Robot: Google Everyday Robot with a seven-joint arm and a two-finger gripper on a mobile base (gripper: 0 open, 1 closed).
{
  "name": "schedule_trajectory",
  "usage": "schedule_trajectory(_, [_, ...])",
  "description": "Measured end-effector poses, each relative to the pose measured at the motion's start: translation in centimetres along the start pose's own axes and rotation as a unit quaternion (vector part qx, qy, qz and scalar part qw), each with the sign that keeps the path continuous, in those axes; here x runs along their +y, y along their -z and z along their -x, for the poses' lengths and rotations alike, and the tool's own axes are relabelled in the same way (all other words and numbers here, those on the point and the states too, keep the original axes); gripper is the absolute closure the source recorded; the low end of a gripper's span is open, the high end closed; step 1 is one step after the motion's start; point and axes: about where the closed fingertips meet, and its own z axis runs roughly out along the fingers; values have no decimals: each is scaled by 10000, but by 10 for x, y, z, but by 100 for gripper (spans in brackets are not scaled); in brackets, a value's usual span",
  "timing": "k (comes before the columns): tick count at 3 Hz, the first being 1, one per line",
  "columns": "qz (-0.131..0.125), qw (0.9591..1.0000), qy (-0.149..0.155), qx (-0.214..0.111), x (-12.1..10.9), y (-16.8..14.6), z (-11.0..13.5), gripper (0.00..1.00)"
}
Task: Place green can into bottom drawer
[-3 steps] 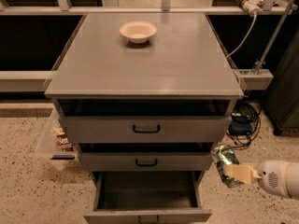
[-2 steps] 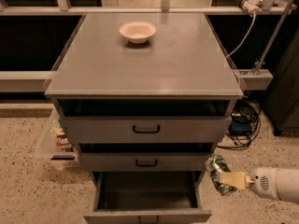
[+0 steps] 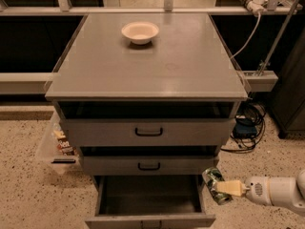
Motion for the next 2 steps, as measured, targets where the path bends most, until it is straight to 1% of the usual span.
schedule_trajectory(1, [29, 10000, -30, 13, -2, -3, -2, 100])
schedule_trajectory(2, [-24, 9997, -199, -112, -10, -3, -4, 100])
